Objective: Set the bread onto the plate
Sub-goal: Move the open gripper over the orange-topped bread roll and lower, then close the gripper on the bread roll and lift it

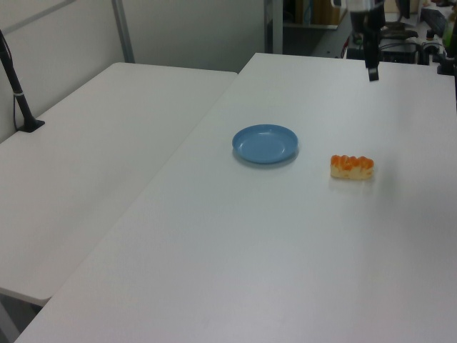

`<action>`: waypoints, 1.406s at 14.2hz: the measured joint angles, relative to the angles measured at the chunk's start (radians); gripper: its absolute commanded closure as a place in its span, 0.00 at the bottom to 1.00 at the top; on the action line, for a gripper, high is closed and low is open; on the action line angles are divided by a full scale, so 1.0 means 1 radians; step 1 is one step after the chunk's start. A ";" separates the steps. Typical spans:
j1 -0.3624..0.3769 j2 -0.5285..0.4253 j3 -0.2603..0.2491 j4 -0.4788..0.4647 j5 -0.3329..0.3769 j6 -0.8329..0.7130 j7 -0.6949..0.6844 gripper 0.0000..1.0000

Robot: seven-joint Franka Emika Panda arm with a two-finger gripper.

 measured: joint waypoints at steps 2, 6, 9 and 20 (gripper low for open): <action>0.002 -0.016 0.016 -0.092 0.006 0.079 0.000 0.00; 0.023 -0.020 0.028 -0.233 0.038 0.223 0.001 0.03; 0.034 -0.009 0.029 -0.293 0.056 0.315 0.001 0.03; 0.090 0.156 0.096 -0.379 0.060 0.609 0.140 0.24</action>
